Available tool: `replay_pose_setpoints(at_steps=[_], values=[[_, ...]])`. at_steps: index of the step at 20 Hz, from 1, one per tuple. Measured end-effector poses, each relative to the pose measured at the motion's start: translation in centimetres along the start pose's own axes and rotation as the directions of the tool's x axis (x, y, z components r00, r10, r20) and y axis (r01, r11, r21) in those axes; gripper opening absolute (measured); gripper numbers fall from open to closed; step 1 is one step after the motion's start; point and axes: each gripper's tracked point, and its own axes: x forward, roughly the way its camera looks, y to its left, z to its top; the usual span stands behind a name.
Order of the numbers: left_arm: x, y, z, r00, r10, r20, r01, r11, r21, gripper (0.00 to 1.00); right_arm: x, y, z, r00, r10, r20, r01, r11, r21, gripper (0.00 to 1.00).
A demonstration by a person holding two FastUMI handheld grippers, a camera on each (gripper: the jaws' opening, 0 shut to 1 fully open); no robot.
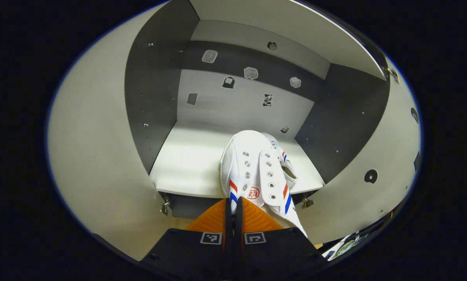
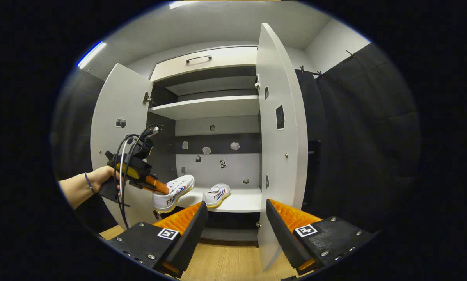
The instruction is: Grab one shoe with the right hand and put it into the shoe cabinet, grab the other shoe with the left hand and put it into the shoe cabinet; then close the right door with the right hand and the left door with the left hand.
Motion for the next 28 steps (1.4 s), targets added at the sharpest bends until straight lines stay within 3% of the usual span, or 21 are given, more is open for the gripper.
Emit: replay_pose_setpoints(at_steps=[4, 9, 16, 20, 21, 22, 23, 24, 25, 26, 28], values=[[4.7, 2.1, 3.3, 0.999, 0.049, -0.024, -0.049, 0.999, -0.014, 0.06, 0.4, -0.5, -0.1, 1.0, -0.017, 0.0, 0.017, 1.0, 0.0, 0.92], [10.0, 4.4, 3.5, 0.993, 0.099, -0.07, -0.1, 0.995, 0.001, 0.06, 1.0, -0.7, -0.1, 1.0, -0.028, 0.001, 0.028, 1.0, 0.0, 0.93], [12.8, 5.5, 2.4, 0.986, 0.108, -0.128, -0.112, 0.993, -0.027, 0.07, 1.7, -0.7, -0.7, 0.999, -0.05, -0.01, 0.05, 0.998, 0.023, 0.92], [12.9, 5.1, 2.5, 0.987, 0.099, -0.128, -0.098, 0.995, 0.015, 0.1, 1.6, -0.3, -0.5, 0.998, -0.058, -0.008, 0.058, 0.998, 0.024, 0.92], [12.8, 4.8, 2.7, 0.989, 0.097, -0.114, -0.095, 0.995, 0.017, 0.16, 1.6, -0.2, -0.6, 0.998, -0.057, -0.008, 0.058, 0.998, 0.024, 0.92], [12.6, 4.5, 3.2, 0.991, 0.094, -0.091, -0.092, 0.995, 0.023, 0.28, 1.5, -0.1, -0.7, 0.998, -0.057, -0.012, 0.058, 0.998, 0.022, 0.92], [12.2, 4.9, 3.8, 0.99, 0.126, -0.066, -0.123, 0.991, 0.045, 0.35, 1.4, 0.0, -0.8, 0.998, -0.057, -0.016, 0.057, 0.998, 0.021, 0.92], [11.8, 5.1, 4.2, 0.988, 0.149, -0.045, -0.146, 0.987, 0.069, 0.55, 1.2, 0.1, -0.8, 0.998, -0.055, -0.017, 0.056, 0.998, 0.02, 0.92], [11.3, 5.1, 4.3, 0.986, 0.166, -0.033, -0.163, 0.983, 0.09, 0.65, 1.1, 0.1, -0.8, 0.998, -0.055, -0.018, 0.056, 0.998, 0.021, 0.92], [10.8, 5.2, 4.5, 0.984, 0.176, -0.012, -0.174, 0.979, 0.105, 0.92, 1.0, 0.1, -0.8, 0.998, -0.055, -0.018, 0.056, 0.998, 0.023, 0.92], [9.4, 4.6, 5.0, 0.984, 0.175, 0.026, -0.177, 0.978, 0.114, 1.0, 0.6, 0.0, -0.8, 0.998, -0.056, -0.021, 0.056, 0.998, 0.029, 0.92]])
